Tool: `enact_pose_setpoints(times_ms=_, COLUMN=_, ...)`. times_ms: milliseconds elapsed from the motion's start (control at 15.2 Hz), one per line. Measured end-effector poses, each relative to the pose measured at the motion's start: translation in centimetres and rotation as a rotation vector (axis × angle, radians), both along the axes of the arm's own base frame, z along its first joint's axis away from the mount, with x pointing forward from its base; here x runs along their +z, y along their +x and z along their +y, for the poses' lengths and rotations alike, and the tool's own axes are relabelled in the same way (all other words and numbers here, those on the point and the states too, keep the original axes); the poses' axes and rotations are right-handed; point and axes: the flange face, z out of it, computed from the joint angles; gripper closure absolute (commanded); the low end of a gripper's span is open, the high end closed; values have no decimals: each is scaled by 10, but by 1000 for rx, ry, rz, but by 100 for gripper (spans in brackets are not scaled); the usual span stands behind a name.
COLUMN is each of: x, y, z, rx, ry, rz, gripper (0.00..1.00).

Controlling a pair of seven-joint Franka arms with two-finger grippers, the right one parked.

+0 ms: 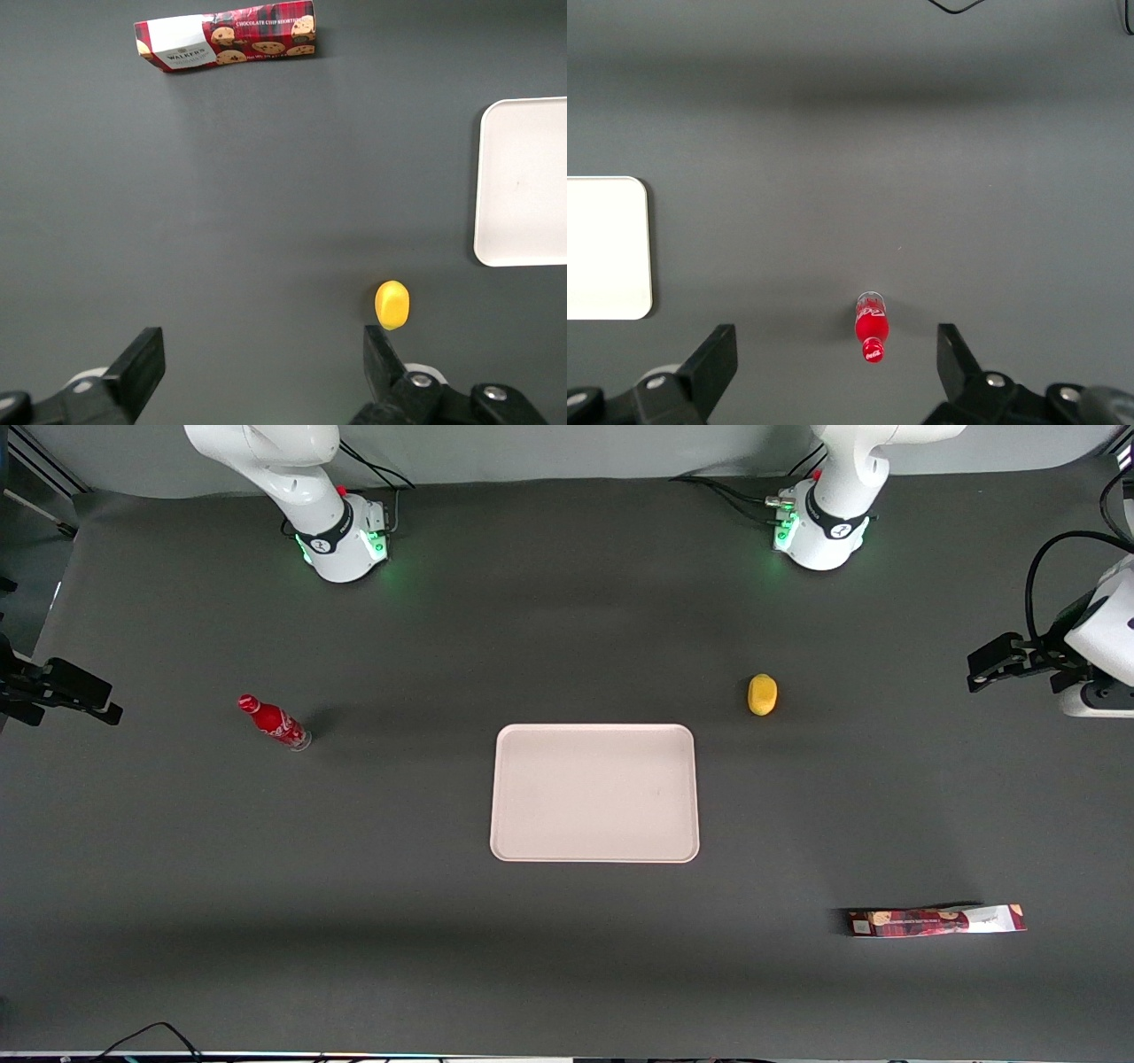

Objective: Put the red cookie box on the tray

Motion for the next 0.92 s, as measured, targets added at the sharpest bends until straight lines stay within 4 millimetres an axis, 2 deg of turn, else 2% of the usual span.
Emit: enact_pose_setpoints(times_ms=920, x=1, y=3, z=2, rx=4, ry=0, rz=-4, gripper=0)
